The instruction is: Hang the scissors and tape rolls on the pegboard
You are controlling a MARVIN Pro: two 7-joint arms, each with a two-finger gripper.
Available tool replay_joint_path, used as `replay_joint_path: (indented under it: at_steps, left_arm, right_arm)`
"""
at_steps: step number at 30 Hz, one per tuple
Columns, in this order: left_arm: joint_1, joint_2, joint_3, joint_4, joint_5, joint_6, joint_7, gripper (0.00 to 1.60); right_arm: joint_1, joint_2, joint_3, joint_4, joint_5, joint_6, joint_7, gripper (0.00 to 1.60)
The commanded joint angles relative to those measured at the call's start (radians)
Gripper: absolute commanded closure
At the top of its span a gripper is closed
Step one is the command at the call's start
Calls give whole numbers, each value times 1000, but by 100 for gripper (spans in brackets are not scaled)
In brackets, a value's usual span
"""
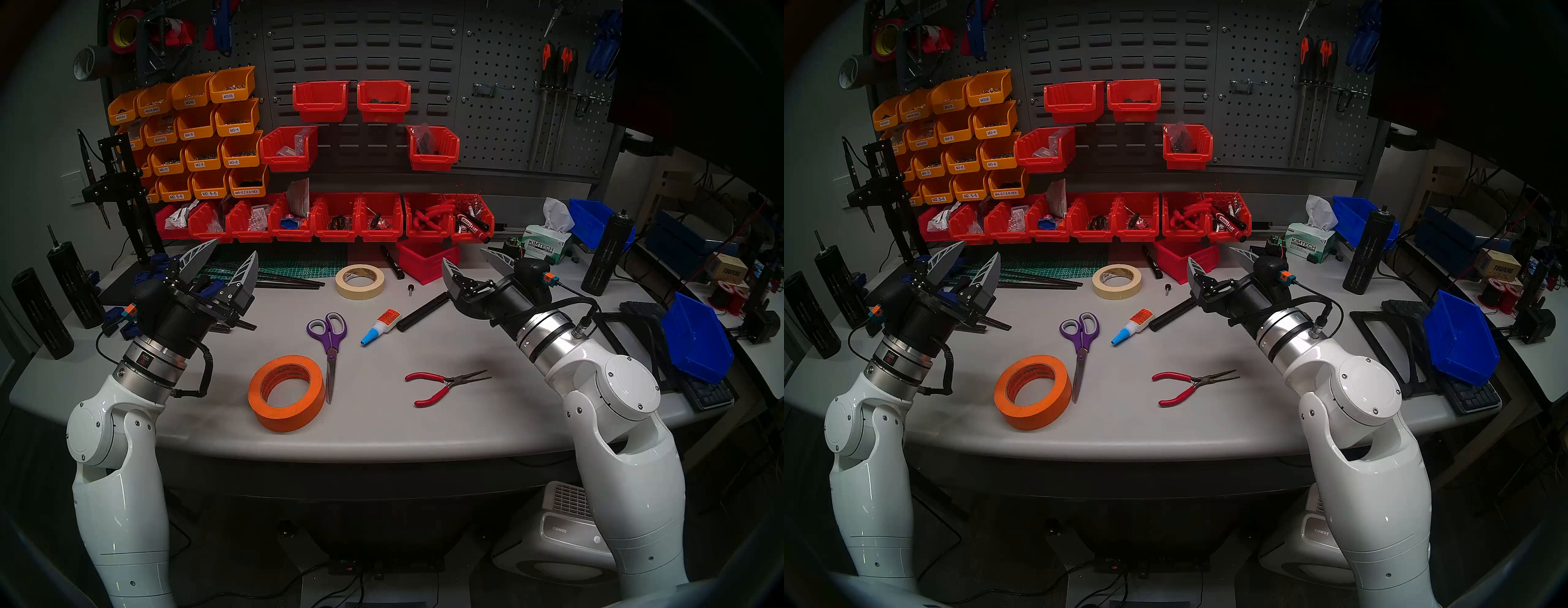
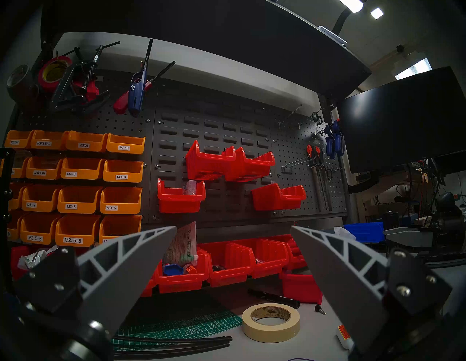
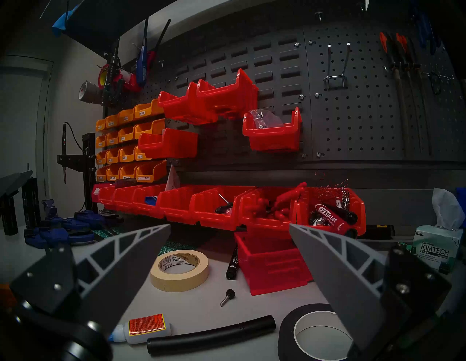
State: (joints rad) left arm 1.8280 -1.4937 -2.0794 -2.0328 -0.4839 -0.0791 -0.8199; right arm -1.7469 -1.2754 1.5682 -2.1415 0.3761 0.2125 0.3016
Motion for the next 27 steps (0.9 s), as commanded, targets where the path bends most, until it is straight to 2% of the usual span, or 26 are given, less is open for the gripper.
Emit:
replay_joint_path:
  at_steps: [1,2,5,7,8,11,14,18,22,27]
  left_arm:
    - [-2,31,-11,-36,-39,35,-36,0]
    - [2,47,-17,-44,-60,63,-52,0]
    - [7,60,-31,-63,-76,89,-65,0]
    - [13,84,-60,-91,-119,158,-100,0]
    - [13,84,-60,-91,-119,158,-100,0]
    - [46,147,-97,-127,-124,222,-175,0]
    - [70,174,-112,-153,-137,275,-225,0]
    - [93,218,-114,-161,-102,306,-288,0]
    - [97,245,-97,-147,-73,320,-317,0]
    - [66,261,-57,-125,-24,316,-318,0]
  right_arm:
    - [14,1,3,-30,0,-4,2,0]
    - [14,1,3,-30,0,-4,2,0]
    - [14,0,3,-29,0,-4,3,0]
    - [14,0,3,-28,0,-5,3,0]
    - [14,0,3,-28,0,-5,3,0]
    - [14,-1,3,-28,-1,-5,4,0]
    - [14,-2,3,-28,-1,-5,5,0]
    - [14,-3,4,-29,-2,-4,5,0]
    - [14,-3,4,-29,-3,-3,6,0]
    - [14,-4,5,-30,-3,-3,6,0]
